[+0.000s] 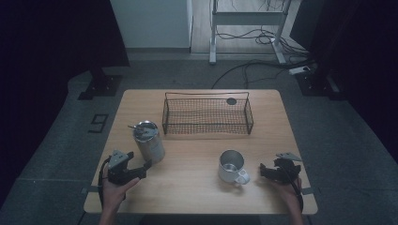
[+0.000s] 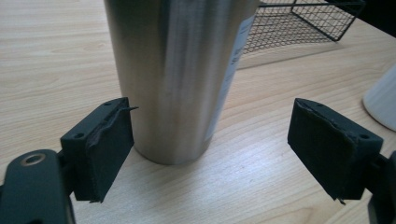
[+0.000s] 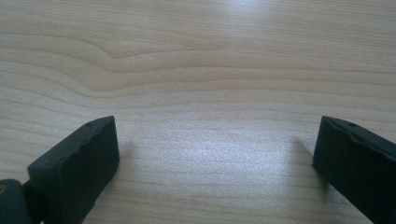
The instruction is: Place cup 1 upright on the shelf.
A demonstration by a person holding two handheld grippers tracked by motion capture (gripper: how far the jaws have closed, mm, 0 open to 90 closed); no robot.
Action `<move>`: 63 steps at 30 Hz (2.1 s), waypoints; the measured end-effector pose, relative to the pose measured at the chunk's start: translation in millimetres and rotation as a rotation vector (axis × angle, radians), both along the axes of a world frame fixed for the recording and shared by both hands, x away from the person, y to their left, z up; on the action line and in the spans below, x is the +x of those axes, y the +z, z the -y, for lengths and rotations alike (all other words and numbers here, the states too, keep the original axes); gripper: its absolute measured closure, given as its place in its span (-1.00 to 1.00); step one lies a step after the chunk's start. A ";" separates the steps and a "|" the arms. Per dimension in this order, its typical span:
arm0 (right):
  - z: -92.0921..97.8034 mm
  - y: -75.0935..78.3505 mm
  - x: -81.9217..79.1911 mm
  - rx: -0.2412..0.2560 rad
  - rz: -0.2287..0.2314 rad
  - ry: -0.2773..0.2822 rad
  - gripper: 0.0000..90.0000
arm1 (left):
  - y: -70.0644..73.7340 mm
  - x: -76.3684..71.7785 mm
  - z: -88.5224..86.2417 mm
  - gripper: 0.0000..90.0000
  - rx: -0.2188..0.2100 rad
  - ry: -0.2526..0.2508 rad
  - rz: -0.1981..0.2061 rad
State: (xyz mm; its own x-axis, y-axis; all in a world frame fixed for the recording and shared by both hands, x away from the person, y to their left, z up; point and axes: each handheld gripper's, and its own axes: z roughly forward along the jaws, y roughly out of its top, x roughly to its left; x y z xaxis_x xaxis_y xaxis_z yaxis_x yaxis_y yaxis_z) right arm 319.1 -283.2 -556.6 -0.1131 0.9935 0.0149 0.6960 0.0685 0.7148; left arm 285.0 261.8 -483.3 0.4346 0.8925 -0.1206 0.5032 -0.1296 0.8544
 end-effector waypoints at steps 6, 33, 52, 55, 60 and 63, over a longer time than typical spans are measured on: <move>0.3 0.0 -0.1 0.001 0.000 0.001 -0.99 | -2.2 6.5 1.0 -0.74 0.015 0.003 -0.010; 0.4 0.0 0.0 -0.001 0.000 0.003 -0.99 | -5.6 45.0 -0.3 -0.95 0.018 0.043 -0.030; 0.3 0.0 0.0 -0.001 0.000 0.002 -0.99 | -0.5 60.8 14.3 -0.95 0.067 0.026 -0.031; 0.3 0.0 0.0 -0.001 0.000 0.002 -0.99 | -0.2 63.4 17.3 -0.96 0.072 0.034 -0.031; 0.3 0.0 0.0 -0.001 0.000 0.002 -0.99 | -1.5 68.3 22.0 -0.96 0.088 0.041 -0.035; 0.3 0.0 0.0 -0.001 0.000 0.002 -0.99 | -3.2 72.4 25.5 -0.96 0.103 0.049 -0.036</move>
